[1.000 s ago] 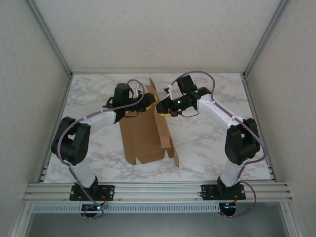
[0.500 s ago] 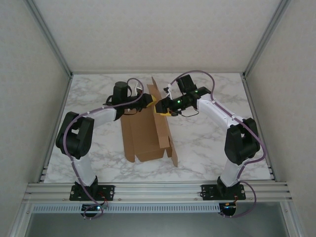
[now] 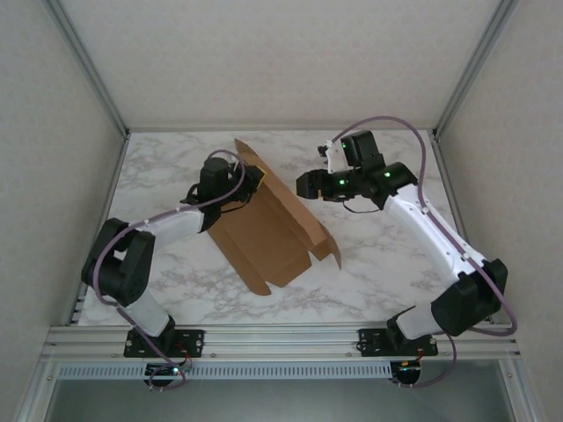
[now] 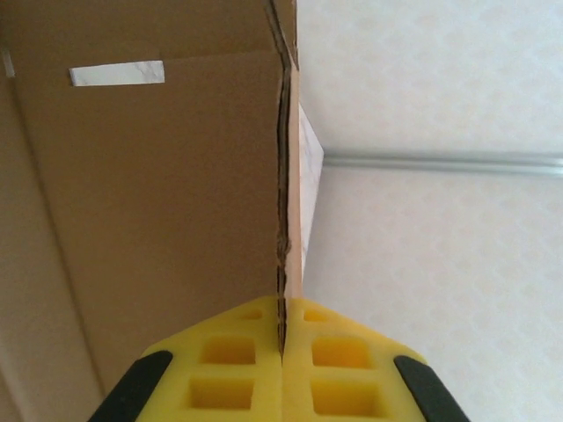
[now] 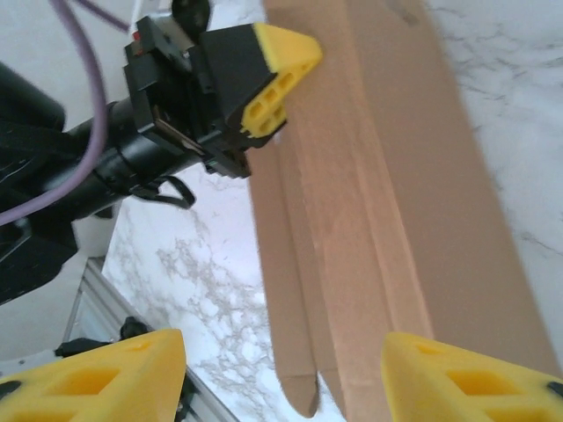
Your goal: Fold the paper box
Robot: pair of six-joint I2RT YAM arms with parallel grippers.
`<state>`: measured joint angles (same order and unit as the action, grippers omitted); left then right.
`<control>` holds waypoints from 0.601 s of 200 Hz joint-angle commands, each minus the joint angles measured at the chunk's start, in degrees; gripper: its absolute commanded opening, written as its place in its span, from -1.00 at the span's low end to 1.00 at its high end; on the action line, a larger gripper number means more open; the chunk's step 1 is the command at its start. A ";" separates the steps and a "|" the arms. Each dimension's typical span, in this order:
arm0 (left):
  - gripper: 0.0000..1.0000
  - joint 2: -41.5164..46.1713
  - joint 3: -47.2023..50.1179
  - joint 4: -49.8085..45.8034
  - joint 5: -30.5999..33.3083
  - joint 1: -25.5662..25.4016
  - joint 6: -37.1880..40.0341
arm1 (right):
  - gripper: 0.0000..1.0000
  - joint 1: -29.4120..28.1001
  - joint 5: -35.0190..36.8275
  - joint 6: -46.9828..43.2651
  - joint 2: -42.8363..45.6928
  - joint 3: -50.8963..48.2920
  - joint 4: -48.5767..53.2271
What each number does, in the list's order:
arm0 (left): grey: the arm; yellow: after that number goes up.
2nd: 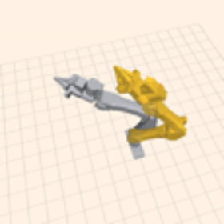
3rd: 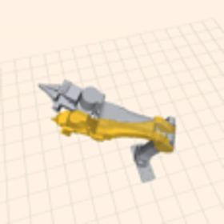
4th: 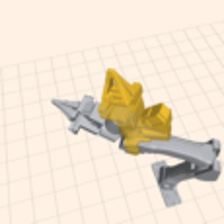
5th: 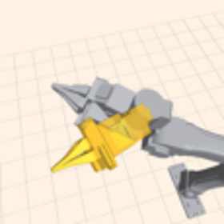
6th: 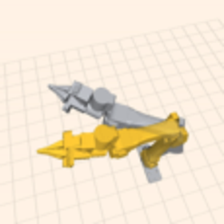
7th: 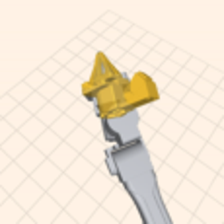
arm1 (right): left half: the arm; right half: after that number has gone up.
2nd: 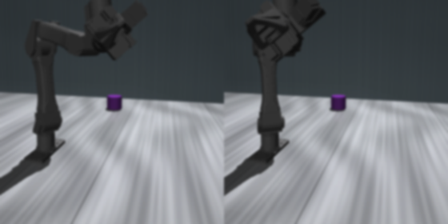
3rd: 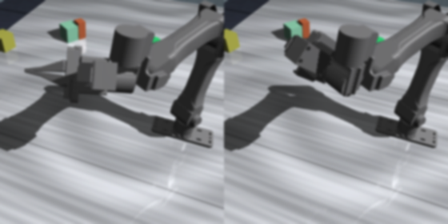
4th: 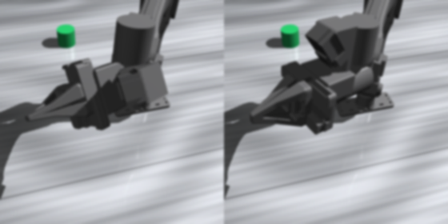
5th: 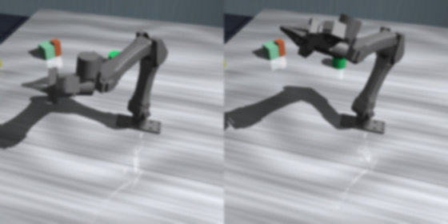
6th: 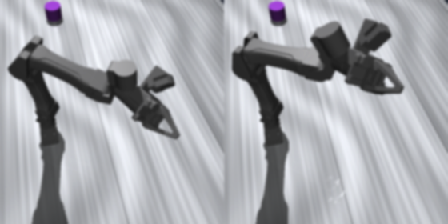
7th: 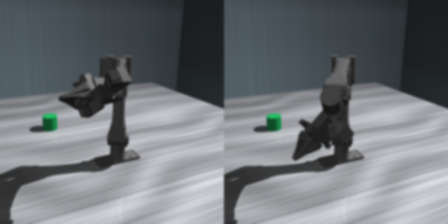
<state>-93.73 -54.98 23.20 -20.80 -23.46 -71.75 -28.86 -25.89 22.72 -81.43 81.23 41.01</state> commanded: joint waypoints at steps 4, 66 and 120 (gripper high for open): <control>-1.00 3.82 -7.20 -16.26 23.81 -5.14 -4.34 | 0.17 -0.02 6.73 -0.49 2.08 -2.18 3.88; -1.00 0.97 -8.57 -19.19 41.17 -11.34 -17.71 | -0.13 0.02 8.03 -1.77 4.10 -4.74 5.40; -1.00 3.72 -4.53 -14.83 55.28 -13.38 -21.66 | -0.30 -0.42 10.02 -2.51 5.59 -7.24 6.19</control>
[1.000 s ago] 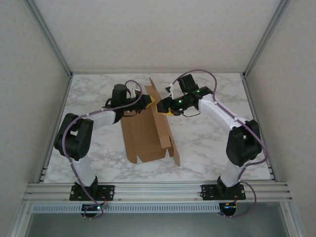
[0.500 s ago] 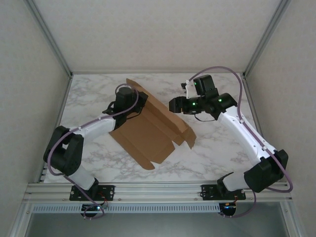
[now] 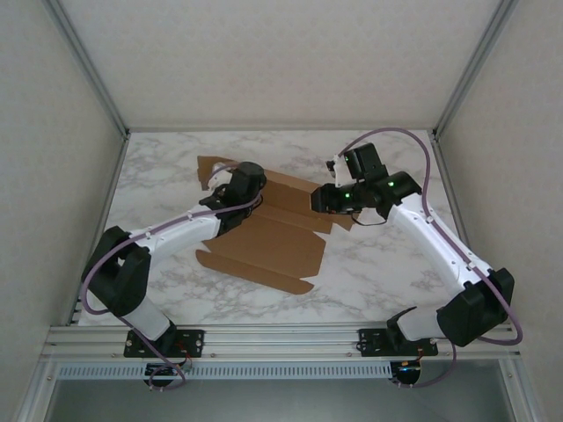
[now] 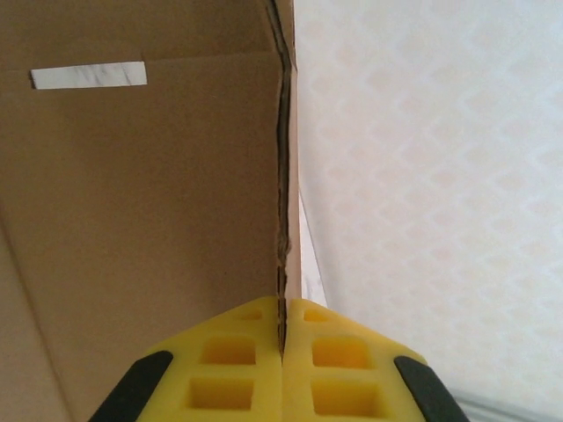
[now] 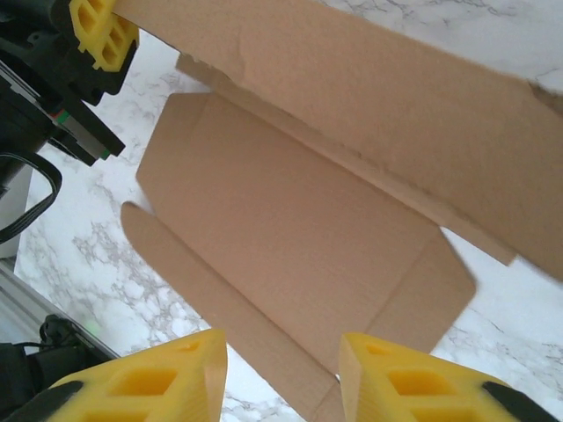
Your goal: Fold the paper box
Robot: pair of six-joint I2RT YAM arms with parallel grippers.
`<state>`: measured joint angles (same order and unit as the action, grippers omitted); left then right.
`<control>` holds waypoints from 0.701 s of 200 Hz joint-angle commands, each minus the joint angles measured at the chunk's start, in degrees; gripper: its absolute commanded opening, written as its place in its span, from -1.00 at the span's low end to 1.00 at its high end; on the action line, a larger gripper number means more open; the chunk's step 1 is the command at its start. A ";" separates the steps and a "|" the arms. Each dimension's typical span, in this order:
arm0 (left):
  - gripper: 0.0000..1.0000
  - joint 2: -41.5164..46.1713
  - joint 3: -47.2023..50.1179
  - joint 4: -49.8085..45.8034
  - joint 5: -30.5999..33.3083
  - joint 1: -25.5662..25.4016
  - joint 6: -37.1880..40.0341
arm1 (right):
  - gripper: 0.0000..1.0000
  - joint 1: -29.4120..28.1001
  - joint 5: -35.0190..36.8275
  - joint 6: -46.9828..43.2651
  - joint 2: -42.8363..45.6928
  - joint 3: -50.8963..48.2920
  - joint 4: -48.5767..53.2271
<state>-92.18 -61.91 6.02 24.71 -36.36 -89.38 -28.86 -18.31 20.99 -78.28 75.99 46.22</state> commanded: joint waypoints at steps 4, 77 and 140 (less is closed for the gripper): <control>-1.00 2.24 2.80 2.75 10.05 -0.55 -4.48 | -0.31 -0.76 2.90 -0.70 2.67 -2.37 0.90; -1.00 3.42 10.87 12.02 8.42 -0.51 -6.09 | -0.97 -17.92 16.12 6.93 0.17 -15.16 -7.85; -1.00 10.82 20.41 19.46 6.99 -1.02 -2.35 | -1.00 -23.83 20.65 10.81 -8.52 -25.64 -17.57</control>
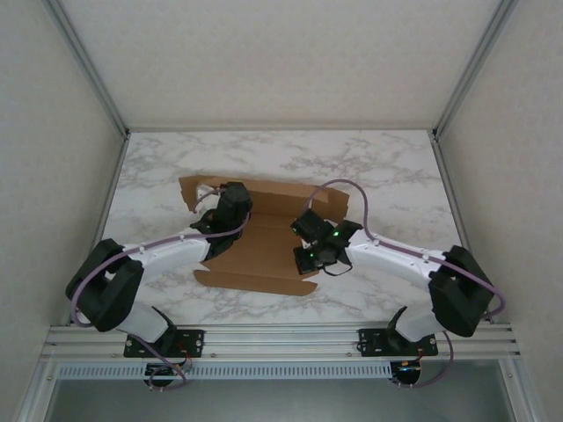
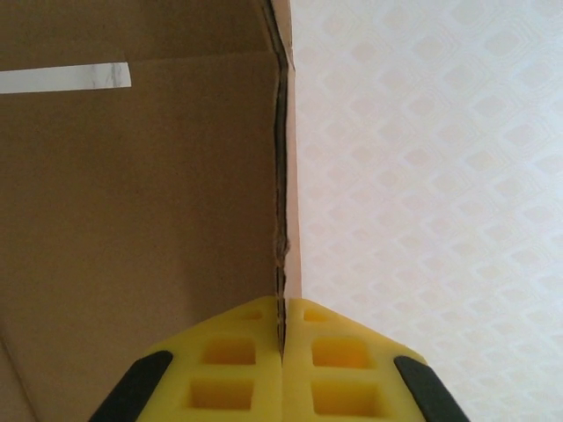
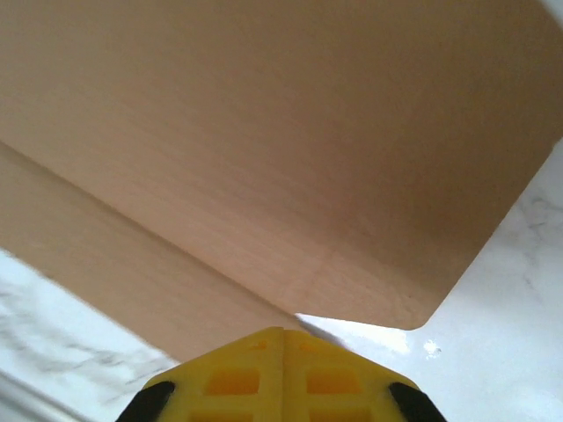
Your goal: Fold the paper box
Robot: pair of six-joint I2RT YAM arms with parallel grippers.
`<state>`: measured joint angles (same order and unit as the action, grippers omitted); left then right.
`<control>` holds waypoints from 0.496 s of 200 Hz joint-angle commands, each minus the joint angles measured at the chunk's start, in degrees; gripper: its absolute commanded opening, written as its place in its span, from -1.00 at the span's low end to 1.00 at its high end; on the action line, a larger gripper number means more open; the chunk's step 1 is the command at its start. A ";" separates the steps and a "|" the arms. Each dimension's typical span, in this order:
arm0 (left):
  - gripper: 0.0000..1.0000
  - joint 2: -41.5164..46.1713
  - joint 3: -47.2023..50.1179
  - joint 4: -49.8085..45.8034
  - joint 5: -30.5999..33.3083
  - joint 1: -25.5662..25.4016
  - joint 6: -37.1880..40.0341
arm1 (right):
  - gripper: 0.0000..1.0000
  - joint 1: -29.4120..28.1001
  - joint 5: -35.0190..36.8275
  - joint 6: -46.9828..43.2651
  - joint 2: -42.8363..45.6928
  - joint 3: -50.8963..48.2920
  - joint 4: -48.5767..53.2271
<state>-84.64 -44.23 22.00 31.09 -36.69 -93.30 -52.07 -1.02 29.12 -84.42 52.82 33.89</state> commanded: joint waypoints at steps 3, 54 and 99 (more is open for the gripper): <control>-1.00 3.48 3.15 3.60 0.72 -0.82 1.45 | -1.00 -0.65 3.45 2.73 -2.84 -2.63 -5.51; -1.00 5.43 7.12 3.14 2.96 -0.93 -1.21 | -1.00 -0.66 6.97 3.88 -10.07 -4.73 -7.81; -1.00 5.54 6.19 -0.42 5.56 -1.02 -2.76 | -1.00 0.23 12.28 3.61 -16.59 -2.70 -4.80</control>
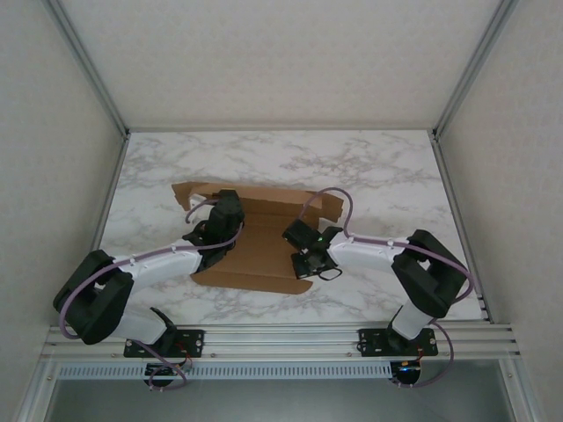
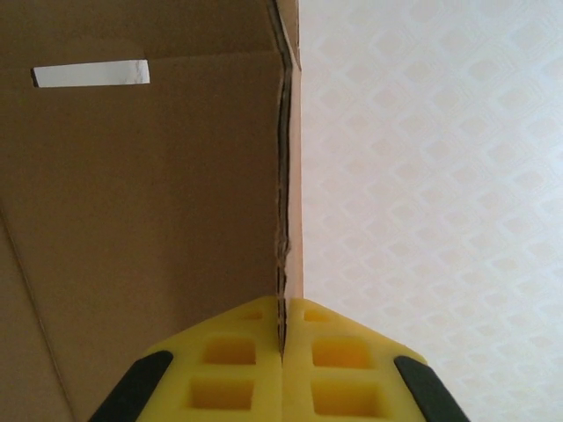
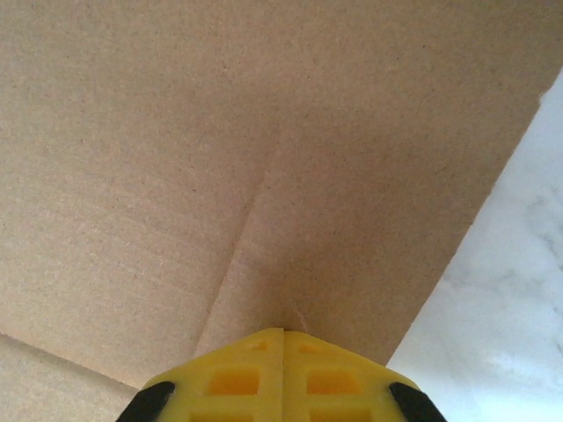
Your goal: Fold the paper box
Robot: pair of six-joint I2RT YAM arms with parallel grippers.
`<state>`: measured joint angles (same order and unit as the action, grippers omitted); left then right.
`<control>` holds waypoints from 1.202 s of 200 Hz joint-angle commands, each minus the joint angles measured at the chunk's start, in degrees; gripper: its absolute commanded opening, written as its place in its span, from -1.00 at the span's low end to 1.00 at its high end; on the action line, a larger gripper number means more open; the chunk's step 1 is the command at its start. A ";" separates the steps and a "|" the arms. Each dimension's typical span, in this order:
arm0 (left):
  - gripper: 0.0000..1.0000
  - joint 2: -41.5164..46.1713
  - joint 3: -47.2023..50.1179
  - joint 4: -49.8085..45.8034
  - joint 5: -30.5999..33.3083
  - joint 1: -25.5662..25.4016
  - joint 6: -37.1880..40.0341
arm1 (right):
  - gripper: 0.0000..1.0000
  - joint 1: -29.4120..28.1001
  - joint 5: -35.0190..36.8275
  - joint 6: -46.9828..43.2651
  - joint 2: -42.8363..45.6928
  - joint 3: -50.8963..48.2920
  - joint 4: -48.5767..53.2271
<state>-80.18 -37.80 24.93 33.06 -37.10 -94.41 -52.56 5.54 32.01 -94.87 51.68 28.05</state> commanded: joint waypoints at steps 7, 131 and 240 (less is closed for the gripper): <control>-1.00 1.00 -0.51 -3.80 3.98 -0.60 -1.65 | -1.00 1.38 5.76 0.62 -6.20 -1.56 1.04; -1.00 -3.39 -3.77 -3.83 5.14 0.79 1.25 | -0.76 9.46 -9.29 -6.96 14.52 -0.74 0.44; -1.00 -5.10 -3.29 -2.51 2.76 1.75 0.61 | 0.31 26.84 -23.92 0.78 13.69 25.98 11.18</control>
<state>-85.82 -42.63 24.51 35.86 -35.75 -94.32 -26.96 -13.98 28.86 -75.64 71.33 35.75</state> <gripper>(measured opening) 0.049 0.635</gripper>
